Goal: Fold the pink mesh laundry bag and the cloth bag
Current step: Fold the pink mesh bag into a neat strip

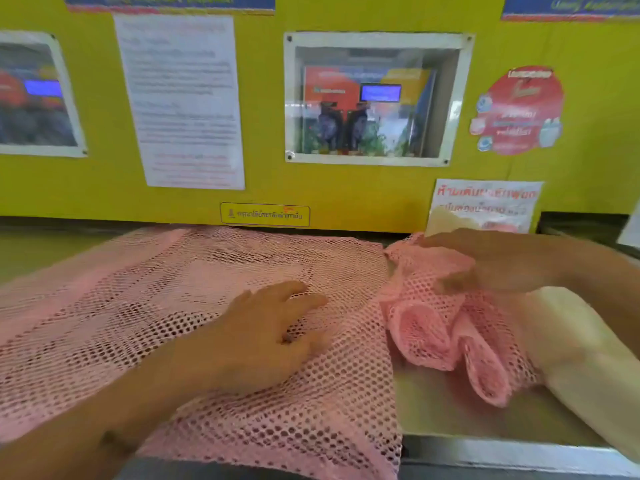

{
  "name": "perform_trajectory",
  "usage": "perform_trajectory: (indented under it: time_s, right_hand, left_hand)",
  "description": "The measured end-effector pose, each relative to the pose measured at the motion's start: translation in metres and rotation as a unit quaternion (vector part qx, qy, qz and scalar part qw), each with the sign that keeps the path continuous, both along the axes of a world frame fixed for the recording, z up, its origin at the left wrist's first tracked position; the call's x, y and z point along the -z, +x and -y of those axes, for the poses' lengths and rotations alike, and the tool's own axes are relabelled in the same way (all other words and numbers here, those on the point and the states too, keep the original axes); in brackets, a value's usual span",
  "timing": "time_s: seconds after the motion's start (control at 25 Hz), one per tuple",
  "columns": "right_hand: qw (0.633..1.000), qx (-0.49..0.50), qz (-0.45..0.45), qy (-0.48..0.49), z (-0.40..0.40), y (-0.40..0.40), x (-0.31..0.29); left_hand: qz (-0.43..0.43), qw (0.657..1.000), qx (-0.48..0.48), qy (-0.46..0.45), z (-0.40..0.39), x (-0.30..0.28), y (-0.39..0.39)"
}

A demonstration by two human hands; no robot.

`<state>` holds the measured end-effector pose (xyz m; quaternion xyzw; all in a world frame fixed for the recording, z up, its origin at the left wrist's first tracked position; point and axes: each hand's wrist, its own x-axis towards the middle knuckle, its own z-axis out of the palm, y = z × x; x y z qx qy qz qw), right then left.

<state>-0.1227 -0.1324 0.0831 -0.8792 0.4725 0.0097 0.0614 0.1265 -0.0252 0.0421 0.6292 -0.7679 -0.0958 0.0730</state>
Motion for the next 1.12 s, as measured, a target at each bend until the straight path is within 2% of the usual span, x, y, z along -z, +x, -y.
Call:
perform_trajectory:
  time_s: [0.04, 0.12, 0.24, 0.32, 0.4, 0.48, 0.56, 0.64, 0.72, 0.76, 0.8, 0.88, 0.92, 0.96, 1.04, 1.12]
  right_hand:
    - [1.000, 0.011, 0.023, 0.003, 0.001, -0.014, 0.000]
    - [0.999, 0.031, 0.008, 0.016, 0.007, -0.044, 0.006]
    - [0.998, 0.050, 0.009, -0.032, 0.011, -0.070, 0.011]
    - [0.993, 0.040, 0.078, -0.085, 0.023, -0.073, 0.004]
    - [0.977, 0.048, 0.167, -0.126, 0.034, -0.081, -0.012]
    - [0.942, 0.065, 0.297, -0.142, 0.038, -0.080, -0.027]
    - [0.902, 0.060, 0.417, -0.097, 0.037, -0.067, -0.036]
    - [0.878, 0.025, 0.478, -0.017, 0.039, -0.057, -0.042]
    - [0.883, -0.009, 0.467, 0.043, 0.044, -0.058, -0.043]
    - [0.900, -0.013, 0.434, 0.041, 0.048, -0.066, -0.042]
    - [0.930, 0.001, 0.367, 0.019, 0.054, -0.077, -0.039]
    - [0.986, 0.062, 0.156, 0.007, 0.063, -0.099, -0.025]
    - [0.993, 0.094, 0.058, 0.027, 0.065, -0.109, -0.015]
    - [0.993, 0.110, -0.001, 0.051, 0.066, -0.116, -0.003]
    - [0.992, 0.115, 0.003, 0.051, 0.074, -0.135, 0.012]
    - [0.986, 0.153, 0.048, -0.045, 0.082, -0.154, 0.006]
  left_hand:
    - [0.041, 0.998, 0.018, 0.040, 0.006, 0.006, -0.016]
    - [0.106, 0.991, 0.017, 0.075, 0.021, 0.014, -0.038]
    - [0.105, 0.991, 0.000, 0.088, 0.043, 0.006, -0.054]
    - [0.022, 0.997, 0.004, 0.068, 0.050, -0.006, -0.062]
    - [-0.103, 0.995, 0.009, 0.015, 0.054, -0.020, -0.075]
    - [-0.179, 0.983, 0.022, -0.029, 0.058, -0.030, -0.091]
    - [-0.244, 0.969, 0.036, -0.031, 0.067, -0.037, -0.112]
    - [-0.288, 0.955, 0.030, -0.059, 0.081, -0.037, -0.133]
    - [-0.291, 0.943, -0.001, -0.163, 0.096, -0.035, -0.146]
    - [-0.285, 0.935, -0.019, -0.211, 0.102, -0.037, -0.147]
    - [-0.284, 0.927, -0.039, -0.242, 0.108, -0.040, -0.146]
    - [-0.304, 0.912, -0.076, -0.265, 0.119, -0.045, -0.140]
    - [-0.325, 0.900, -0.087, -0.276, 0.123, -0.047, -0.137]
    - [-0.352, 0.886, -0.094, -0.287, 0.125, -0.050, -0.134]
    - [-0.412, 0.850, -0.105, -0.312, 0.130, -0.058, -0.130]
    - [-0.444, 0.816, -0.109, -0.352, 0.135, -0.070, -0.126]
